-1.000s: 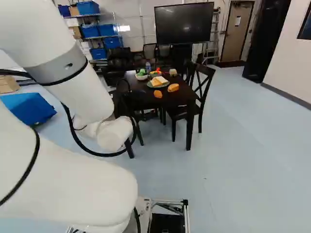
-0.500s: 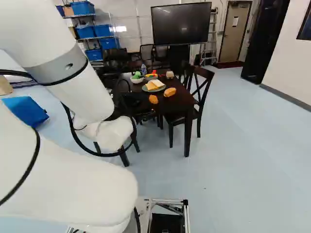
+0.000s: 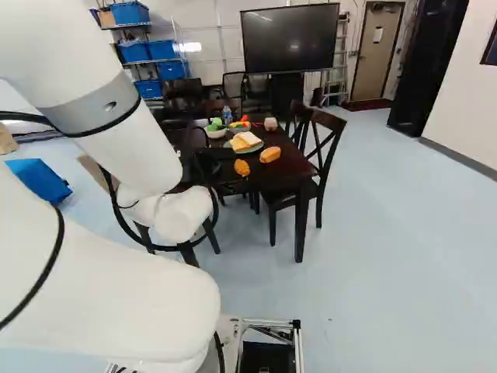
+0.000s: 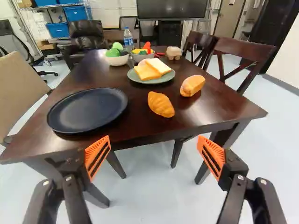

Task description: Move the croissant to the empty plate

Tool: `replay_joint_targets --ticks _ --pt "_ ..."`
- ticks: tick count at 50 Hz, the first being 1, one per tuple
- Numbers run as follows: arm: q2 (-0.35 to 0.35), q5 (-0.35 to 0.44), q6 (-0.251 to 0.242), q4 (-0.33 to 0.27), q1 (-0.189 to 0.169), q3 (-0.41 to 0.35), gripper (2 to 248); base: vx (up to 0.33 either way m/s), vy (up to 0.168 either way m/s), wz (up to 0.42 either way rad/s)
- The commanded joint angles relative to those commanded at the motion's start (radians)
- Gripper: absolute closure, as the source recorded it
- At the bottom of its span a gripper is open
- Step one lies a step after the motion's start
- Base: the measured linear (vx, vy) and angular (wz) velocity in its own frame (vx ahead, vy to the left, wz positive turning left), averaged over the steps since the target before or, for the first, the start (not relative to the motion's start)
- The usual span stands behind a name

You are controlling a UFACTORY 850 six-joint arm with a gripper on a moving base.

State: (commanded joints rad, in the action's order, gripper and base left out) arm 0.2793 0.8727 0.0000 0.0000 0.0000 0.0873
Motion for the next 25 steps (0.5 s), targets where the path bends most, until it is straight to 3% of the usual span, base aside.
replay_joint_targets --ticks 17,25 --pt "0.000 0.000 0.000 0.000 0.000 0.000 3 0.206 0.006 0.240" --pt "0.000 0.000 0.000 0.000 0.000 0.000 3 0.192 -0.043 0.020"
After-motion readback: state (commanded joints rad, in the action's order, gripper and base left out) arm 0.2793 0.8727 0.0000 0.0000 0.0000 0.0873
